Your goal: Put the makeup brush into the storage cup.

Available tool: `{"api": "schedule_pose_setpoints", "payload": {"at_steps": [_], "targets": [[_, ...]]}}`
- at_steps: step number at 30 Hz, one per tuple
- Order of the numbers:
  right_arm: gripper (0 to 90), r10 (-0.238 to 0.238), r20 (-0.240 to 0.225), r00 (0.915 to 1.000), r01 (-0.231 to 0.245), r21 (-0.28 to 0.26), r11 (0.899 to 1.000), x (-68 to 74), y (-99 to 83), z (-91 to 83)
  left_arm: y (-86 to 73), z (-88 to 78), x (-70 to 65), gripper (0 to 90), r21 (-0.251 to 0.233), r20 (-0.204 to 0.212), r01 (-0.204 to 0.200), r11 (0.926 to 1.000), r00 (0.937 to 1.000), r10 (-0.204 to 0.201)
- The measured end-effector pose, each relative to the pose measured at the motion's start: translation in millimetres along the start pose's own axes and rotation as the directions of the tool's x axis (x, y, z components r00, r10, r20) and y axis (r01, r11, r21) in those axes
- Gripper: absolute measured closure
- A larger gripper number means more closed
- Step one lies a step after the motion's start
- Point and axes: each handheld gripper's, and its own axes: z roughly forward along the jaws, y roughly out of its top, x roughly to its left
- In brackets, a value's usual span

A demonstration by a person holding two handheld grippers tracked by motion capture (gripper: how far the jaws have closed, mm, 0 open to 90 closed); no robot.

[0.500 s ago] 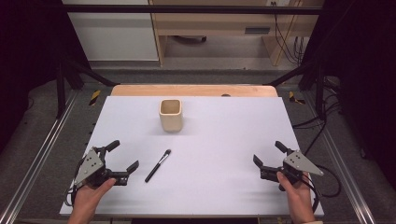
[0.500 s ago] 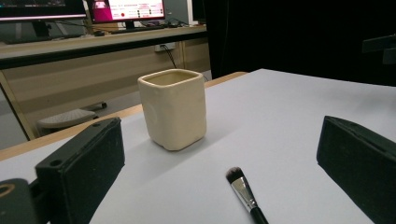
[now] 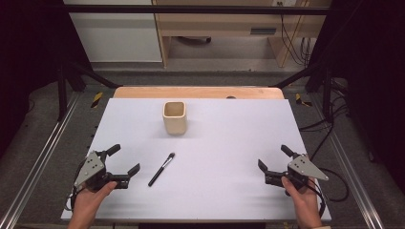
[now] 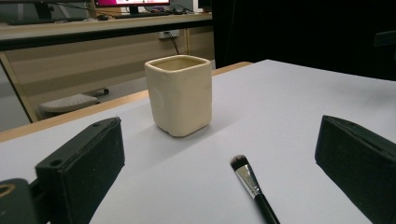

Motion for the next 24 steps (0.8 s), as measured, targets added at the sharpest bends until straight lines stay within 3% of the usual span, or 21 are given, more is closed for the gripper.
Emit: {"api": "schedule_pose_setpoints", "payload": {"at_steps": [3,9,17,24], "targets": [[2.3,-0.012,0.005,0.9999,0.012,0.026,1.000,0.4,-1.0,0.1,-0.3,0.9,-0.6,1.0,0.009,0.003,0.011,0.9999,0.9999,-0.011],[2.3,-0.017,0.014,0.9998,0.017,0.016,1.000,1.8,0.3,-1.5,-2.8,0.9,-5.6,1.1,0.070,0.031,0.019,0.9973,0.9993,-0.022],[2.3,-0.020,0.017,0.9997,0.020,0.020,1.000,3.0,0.4,0.2,-2.4,2.3,-7.5,2.0,0.109,0.032,0.017,0.9939,0.9993,-0.021],[2.2,-0.014,0.011,0.9998,0.014,0.023,1.000,3.5,-0.1,-0.2,7.0,18.9,-7.4,3.6,0.205,0.040,0.006,0.9787,0.9991,-0.014]]}}
